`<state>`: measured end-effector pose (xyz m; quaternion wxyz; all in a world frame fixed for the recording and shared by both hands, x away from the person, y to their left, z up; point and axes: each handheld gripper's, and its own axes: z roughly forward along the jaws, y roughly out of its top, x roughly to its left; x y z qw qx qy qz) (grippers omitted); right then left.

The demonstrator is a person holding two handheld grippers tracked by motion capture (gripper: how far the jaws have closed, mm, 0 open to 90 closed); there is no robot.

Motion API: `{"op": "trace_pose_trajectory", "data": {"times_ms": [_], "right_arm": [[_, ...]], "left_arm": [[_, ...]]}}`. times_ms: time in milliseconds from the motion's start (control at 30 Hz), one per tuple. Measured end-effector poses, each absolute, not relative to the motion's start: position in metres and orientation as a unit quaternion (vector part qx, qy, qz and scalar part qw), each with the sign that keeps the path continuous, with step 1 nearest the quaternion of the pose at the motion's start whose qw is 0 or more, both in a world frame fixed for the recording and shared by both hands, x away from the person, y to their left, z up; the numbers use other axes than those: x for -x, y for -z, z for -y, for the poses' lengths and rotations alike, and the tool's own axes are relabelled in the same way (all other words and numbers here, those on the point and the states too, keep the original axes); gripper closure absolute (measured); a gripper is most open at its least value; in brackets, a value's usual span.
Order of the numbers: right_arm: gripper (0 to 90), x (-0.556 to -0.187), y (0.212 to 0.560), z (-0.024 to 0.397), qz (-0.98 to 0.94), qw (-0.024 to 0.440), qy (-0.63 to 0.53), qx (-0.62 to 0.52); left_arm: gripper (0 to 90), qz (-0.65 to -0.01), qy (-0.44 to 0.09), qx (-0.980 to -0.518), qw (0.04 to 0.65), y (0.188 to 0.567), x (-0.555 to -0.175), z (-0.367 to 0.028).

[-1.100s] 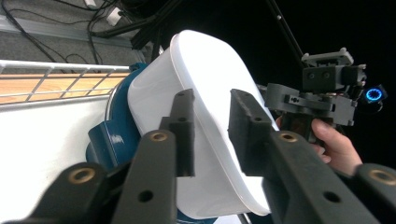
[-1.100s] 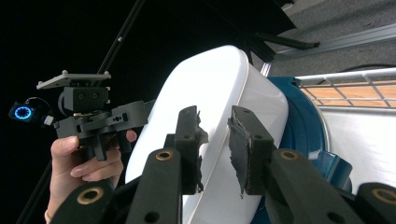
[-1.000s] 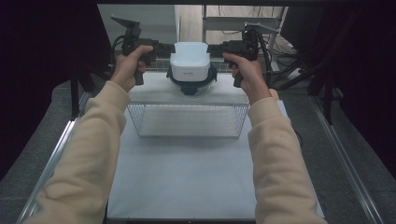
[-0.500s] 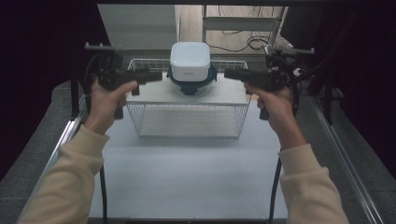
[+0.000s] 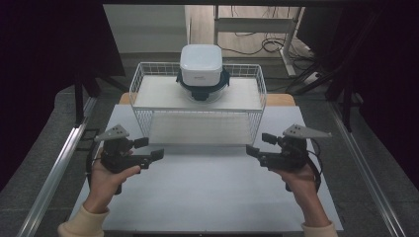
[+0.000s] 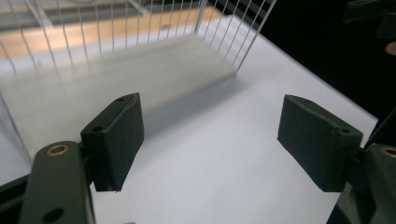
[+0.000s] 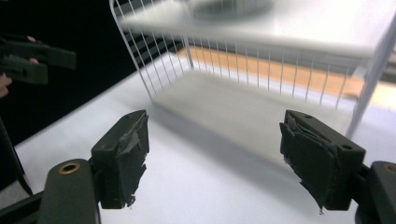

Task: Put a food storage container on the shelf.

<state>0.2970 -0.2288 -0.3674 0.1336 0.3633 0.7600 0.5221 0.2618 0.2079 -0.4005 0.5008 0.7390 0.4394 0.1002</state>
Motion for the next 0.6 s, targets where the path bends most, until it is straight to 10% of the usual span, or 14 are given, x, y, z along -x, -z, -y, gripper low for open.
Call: {"op": "trace_pose_trajectory", "data": {"times_ms": [600], "right_arm": [[22.4, -0.283, 0.417, 0.242, -0.776, 0.125, -0.481, -0.389]], "left_arm": [[20.1, -0.463, -0.079, -0.750, 0.465, 0.445, -0.257, -0.209]]}}
